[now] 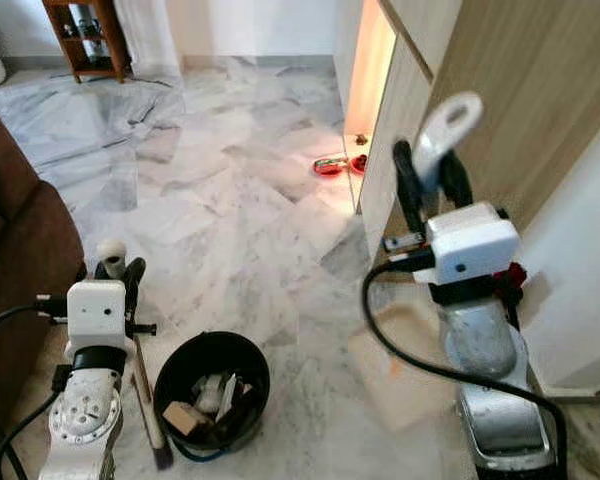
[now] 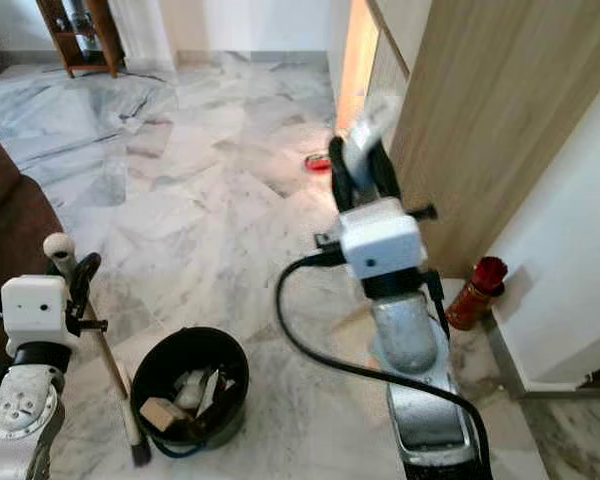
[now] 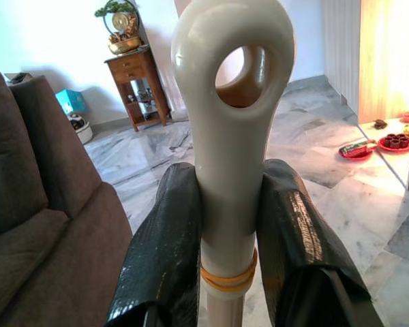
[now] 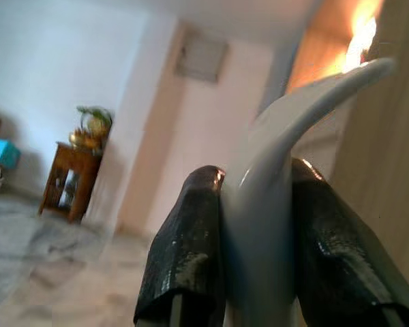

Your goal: Sweep floor

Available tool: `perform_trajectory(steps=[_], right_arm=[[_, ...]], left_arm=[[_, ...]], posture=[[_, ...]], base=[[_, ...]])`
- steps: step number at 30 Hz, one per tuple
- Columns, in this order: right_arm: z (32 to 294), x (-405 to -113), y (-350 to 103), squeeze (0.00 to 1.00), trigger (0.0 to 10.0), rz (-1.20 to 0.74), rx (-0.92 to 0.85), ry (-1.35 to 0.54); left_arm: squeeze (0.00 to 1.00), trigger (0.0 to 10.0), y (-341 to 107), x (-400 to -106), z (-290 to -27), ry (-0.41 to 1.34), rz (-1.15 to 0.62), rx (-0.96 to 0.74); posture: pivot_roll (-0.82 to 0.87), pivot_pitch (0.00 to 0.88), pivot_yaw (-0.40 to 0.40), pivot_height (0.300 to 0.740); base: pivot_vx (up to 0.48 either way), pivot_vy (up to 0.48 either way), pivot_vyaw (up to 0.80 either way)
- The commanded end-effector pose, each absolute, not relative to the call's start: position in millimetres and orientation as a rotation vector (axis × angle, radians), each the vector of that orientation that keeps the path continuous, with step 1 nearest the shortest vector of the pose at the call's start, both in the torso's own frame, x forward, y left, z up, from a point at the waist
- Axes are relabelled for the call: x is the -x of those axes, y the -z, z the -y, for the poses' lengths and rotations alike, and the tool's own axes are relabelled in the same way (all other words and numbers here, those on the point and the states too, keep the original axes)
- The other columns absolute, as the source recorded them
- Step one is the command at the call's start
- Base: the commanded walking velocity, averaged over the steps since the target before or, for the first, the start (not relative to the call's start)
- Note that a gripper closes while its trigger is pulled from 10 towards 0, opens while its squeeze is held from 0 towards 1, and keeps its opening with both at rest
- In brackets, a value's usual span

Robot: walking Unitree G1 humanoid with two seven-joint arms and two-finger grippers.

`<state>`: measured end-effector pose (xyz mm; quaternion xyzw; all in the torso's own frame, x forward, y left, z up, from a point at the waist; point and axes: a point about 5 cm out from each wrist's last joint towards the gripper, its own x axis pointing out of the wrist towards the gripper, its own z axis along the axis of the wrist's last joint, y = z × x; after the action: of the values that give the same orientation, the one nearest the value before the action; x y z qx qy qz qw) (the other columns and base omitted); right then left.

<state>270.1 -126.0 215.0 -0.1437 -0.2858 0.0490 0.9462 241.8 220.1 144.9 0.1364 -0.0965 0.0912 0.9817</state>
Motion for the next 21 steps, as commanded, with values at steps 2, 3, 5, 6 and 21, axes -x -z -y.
perform_trajectory(steps=[2, 3, 5, 6, 21], right_arm=[[136, -276, -199, 0.00, 10.0, 0.487, 0.068, -0.046], [139, -278, -194, 0.00, 10.0, 0.462, 0.035, -0.021], [144, -281, -184, 0.00, 10.0, 0.424, 0.016, 0.010], [144, -281, -184, 0.00, 10.0, 0.424, 0.016, 0.010], [156, -298, -166, 0.00, 10.0, 0.389, -0.007, 0.037]], left_arm=[[0.00, 10.0, -152, -239, -219, -0.177, 0.234, -0.291], [0.00, 10.0, -151, -238, -219, -0.178, 0.232, -0.288], [0.00, 10.0, -149, -238, -218, -0.180, 0.224, -0.279], [0.00, 10.0, -149, -238, -218, -0.180, 0.224, -0.279], [0.00, 10.0, -135, -227, -220, -0.238, 0.171, -0.175]], posture=[[0.02, 0.056, 0.003, 0.740], [0.02, 0.059, 0.003, 0.740], [0.03, 0.066, 0.004, 0.740], [0.03, 0.066, 0.004, 0.740], [0.04, 0.084, 0.001, 0.740]], base=[[0.000, 0.000, 0.00], [0.000, 0.000, 0.00], [0.000, 0.000, 0.00], [0.000, 0.000, 0.00], [0.000, 0.000, 0.00]])
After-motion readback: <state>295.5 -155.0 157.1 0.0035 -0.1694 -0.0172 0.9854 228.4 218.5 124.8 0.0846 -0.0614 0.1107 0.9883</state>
